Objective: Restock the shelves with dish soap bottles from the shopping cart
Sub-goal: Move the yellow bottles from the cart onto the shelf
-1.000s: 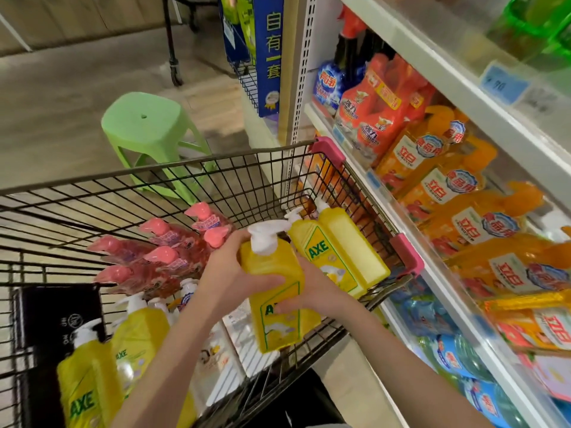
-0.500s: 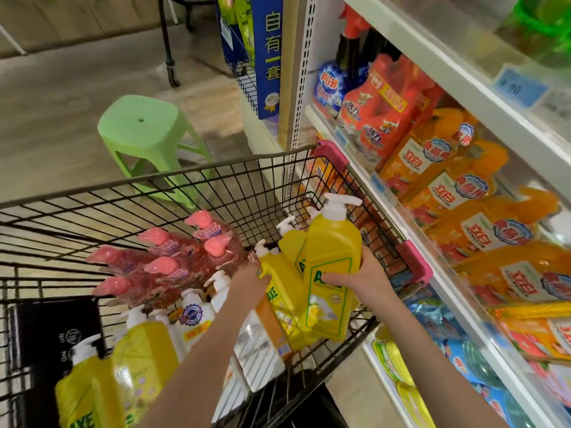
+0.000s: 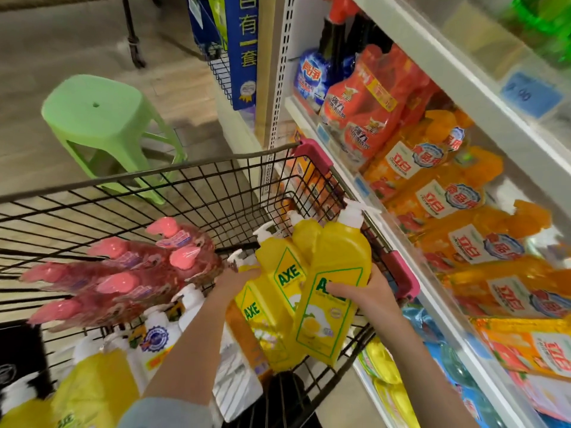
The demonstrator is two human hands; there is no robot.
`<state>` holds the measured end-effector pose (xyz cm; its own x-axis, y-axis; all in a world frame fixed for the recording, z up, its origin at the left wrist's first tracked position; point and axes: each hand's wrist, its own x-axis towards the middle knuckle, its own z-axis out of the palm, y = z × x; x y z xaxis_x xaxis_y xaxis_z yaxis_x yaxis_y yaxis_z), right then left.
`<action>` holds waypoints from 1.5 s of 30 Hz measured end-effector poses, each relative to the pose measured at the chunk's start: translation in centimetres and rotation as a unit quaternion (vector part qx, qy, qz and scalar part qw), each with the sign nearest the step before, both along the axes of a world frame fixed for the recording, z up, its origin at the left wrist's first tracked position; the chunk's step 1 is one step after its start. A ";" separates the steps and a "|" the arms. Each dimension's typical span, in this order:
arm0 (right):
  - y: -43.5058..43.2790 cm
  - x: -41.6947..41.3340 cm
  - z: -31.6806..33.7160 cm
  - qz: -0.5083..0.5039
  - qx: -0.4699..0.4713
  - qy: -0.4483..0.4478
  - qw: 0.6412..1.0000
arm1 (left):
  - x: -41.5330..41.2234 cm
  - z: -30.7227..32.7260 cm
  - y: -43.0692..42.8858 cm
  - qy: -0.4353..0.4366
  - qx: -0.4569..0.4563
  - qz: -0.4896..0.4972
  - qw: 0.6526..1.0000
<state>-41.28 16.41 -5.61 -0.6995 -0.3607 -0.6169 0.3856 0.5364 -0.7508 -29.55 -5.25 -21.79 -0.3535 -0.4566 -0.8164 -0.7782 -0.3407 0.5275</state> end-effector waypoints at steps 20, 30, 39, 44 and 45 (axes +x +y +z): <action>-0.6 0.1 0.2 0.004 0.028 -0.002 1.000 | -0.1 0.1 -0.7 0.030 0.086 0.044 0.995; -0.8 1.2 -0.1 0.003 0.023 0.003 1.000 | 2.7 1.6 -0.9 0.116 0.096 -0.008 0.988; -1.1 2.7 -0.5 0.000 0.043 0.006 0.999 | 5.7 4.9 0.4 0.135 0.033 -0.101 0.985; -0.8 3.7 0.5 -0.023 0.023 0.026 0.999 | 5.9 6.1 2.3 0.121 -0.071 -0.100 0.985; -0.7 3.9 0.9 -0.027 0.017 0.033 0.999 | 6.1 6.4 2.6 0.115 -0.086 -0.097 0.985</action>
